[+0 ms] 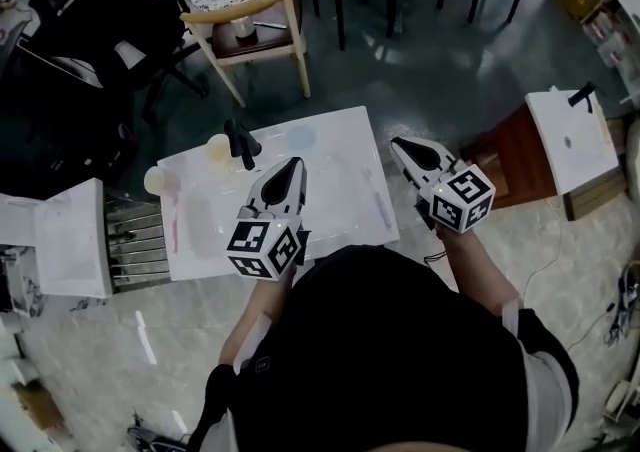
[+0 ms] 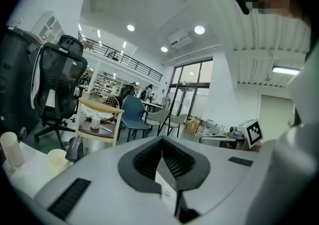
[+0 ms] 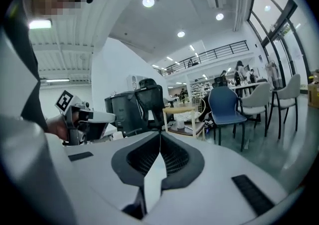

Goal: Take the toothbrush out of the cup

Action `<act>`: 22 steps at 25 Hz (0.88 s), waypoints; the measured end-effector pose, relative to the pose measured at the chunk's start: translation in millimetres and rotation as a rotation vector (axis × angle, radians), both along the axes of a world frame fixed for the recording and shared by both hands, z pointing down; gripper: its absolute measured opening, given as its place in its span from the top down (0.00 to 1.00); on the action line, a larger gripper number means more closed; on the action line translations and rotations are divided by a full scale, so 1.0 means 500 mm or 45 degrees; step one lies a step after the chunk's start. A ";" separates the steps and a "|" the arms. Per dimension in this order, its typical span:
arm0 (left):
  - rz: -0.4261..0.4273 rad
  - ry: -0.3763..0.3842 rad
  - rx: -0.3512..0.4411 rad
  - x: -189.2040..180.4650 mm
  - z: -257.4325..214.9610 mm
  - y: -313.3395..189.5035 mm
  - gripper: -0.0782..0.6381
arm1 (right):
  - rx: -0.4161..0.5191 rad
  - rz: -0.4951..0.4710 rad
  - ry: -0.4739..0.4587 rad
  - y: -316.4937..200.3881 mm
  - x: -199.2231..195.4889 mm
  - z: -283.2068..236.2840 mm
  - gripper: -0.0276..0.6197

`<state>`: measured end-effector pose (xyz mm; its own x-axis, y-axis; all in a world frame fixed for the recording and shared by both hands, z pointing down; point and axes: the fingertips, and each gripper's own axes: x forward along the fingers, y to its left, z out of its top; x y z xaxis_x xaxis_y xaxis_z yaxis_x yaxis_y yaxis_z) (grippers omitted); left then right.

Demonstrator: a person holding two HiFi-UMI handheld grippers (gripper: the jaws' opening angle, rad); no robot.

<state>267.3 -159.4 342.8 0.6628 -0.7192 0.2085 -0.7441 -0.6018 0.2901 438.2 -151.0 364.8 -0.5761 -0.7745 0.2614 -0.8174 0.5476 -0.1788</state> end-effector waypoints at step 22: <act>0.039 -0.148 0.241 0.034 -0.109 -0.011 0.87 | 0.380 -0.153 -0.027 0.050 -0.028 -0.207 0.91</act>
<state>284.3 -164.8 288.2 0.6645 -0.7325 0.1480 -0.7464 -0.6603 0.0834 424.0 -125.8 261.4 -0.6707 -0.7414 0.0199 -0.7417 0.6706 -0.0121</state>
